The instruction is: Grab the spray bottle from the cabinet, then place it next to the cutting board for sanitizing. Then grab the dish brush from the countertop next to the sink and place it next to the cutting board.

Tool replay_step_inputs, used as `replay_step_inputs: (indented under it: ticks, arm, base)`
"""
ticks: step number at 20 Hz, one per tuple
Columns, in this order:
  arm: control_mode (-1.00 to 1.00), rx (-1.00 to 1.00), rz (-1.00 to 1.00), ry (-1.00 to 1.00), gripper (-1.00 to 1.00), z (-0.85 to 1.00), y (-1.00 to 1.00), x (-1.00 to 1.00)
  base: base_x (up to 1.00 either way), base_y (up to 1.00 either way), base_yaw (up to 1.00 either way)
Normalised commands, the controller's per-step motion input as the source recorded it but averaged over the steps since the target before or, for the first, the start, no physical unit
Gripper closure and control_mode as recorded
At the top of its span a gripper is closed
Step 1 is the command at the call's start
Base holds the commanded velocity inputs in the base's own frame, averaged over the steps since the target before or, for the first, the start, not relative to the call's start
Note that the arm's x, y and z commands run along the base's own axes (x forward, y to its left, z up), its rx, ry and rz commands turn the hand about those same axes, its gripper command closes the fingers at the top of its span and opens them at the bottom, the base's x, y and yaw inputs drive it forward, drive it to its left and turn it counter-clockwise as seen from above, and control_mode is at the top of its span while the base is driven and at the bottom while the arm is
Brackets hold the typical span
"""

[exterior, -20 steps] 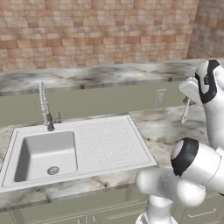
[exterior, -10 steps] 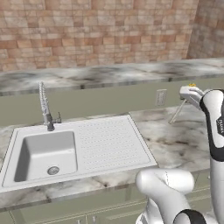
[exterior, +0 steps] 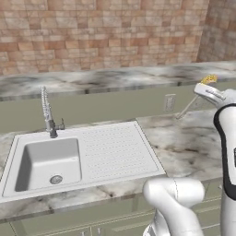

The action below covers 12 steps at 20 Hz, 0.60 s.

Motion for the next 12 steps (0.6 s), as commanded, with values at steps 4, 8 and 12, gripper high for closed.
replay_step_inputs:
  ticks: [4, 8, 12]
  arm:
    - [-1.0, -0.04, 0.0, 0.0, 1.0, 0.01, 0.17, -0.4]
    - [-1.0, 0.0, 0.0, -0.04, 1.0, 0.0, 0.08, -0.78]
    - [-1.0, 0.0, 0.0, -0.13, 1.0, 0.13, 0.0, -0.86]
  base:
    - [0.0, 0.0, 0.0]
    - [0.0, 0.0, 0.0]
    - [0.0, 0.0, 0.0]
